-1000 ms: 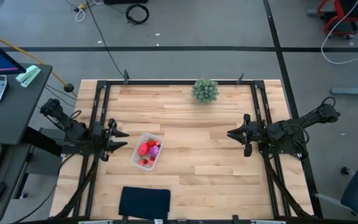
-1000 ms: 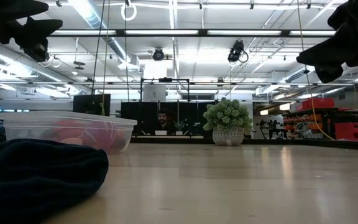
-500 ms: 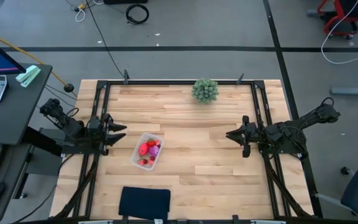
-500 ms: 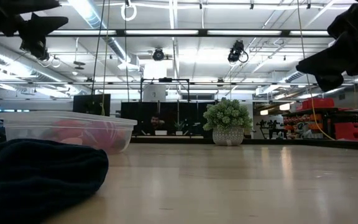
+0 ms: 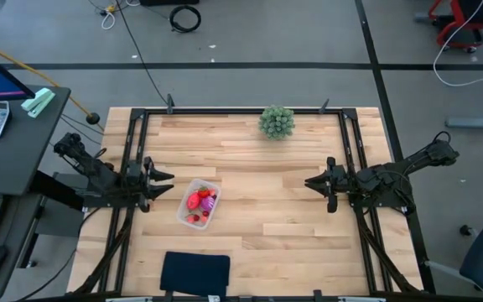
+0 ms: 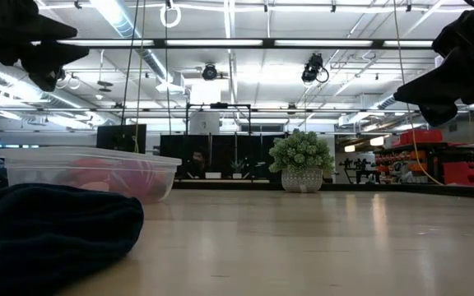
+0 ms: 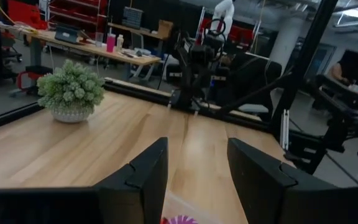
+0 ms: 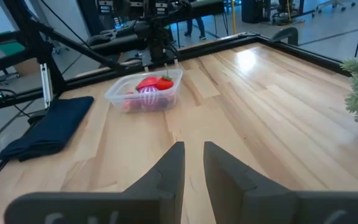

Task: Pick and placing Produce into tupperware
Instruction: Return to Home Position

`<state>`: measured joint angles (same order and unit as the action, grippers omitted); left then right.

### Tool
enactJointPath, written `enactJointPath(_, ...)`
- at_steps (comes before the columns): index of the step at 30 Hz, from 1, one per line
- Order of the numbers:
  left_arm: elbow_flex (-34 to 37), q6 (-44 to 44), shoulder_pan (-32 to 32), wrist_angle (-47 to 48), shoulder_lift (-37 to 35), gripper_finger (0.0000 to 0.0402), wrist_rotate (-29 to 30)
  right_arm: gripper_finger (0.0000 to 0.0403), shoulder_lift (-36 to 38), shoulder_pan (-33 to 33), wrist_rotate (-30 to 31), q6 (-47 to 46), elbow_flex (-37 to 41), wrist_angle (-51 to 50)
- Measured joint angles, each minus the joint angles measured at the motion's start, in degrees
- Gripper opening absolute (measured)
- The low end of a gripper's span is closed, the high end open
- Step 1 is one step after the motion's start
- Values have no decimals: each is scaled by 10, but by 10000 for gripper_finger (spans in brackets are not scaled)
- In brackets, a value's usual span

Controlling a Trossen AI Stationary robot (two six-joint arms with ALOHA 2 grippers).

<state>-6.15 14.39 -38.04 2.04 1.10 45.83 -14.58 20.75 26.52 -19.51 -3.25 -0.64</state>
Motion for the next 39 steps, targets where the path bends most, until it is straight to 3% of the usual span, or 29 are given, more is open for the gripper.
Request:
enactJointPath(7, 0, 13, 0, 13, 0, 172, 0, 68, 0, 0, 0, 0, 0, 0)
enactJointPath(12, 0, -53, 0, 13, 0, 172, 0, 66, 0, 0, 0, 1, 0, 0)
enactJointPath(21, 0, -88, 0, 13, 0, 172, 0, 67, 0, 0, 0, 1, 0, 0)
enactJointPath(39, 0, -86, 0, 12, 0, 172, 0, 67, 0, 0, 0, 1, 0, 0)
